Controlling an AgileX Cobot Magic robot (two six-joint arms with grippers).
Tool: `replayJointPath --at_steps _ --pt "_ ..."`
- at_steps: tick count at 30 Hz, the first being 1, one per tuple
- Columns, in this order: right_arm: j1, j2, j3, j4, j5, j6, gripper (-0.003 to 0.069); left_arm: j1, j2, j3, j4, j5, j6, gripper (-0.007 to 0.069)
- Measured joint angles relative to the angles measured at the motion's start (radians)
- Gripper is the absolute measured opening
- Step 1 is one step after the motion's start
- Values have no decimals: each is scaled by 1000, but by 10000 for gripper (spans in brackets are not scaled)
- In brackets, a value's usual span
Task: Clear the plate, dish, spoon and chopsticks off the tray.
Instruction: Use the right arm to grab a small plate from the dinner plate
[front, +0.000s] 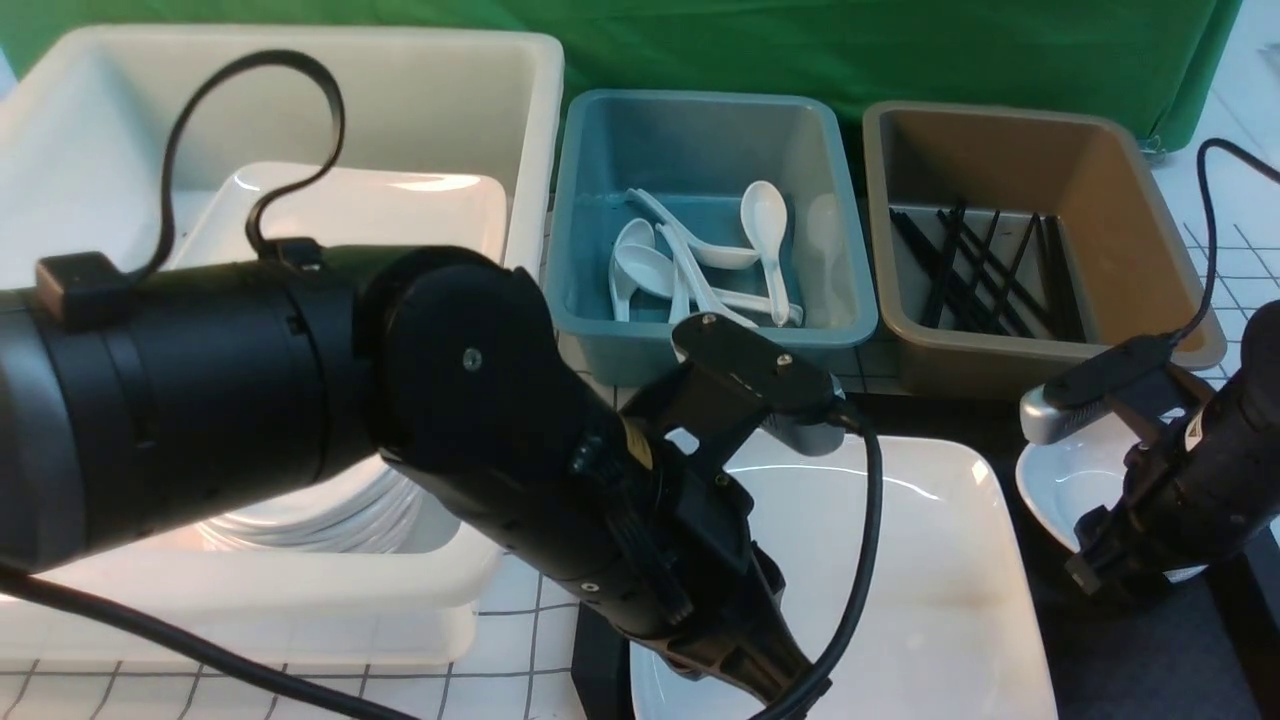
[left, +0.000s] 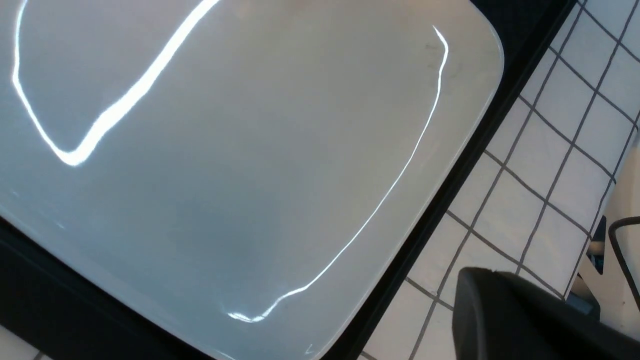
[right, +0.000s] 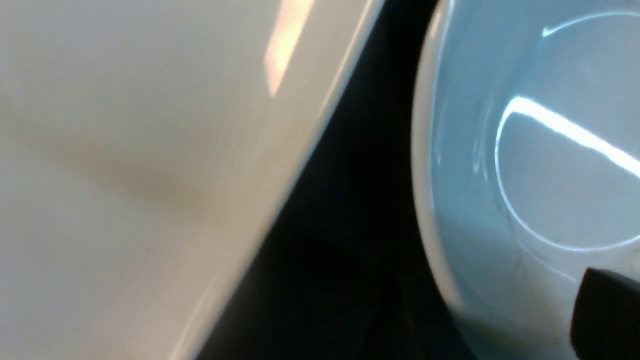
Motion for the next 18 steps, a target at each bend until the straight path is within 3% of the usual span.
replayJointPath --at_steps 11,16,18 --pt "26 75 -1 -17 -43 -38 437 0 0 0 3 -15 0 -3" --pt "34 69 -25 -23 -40 -48 181 0 0 0 3 -22 0 -3" --pt "35 56 -39 -26 -22 -48 169 0 0 0 3 -29 0 -3"
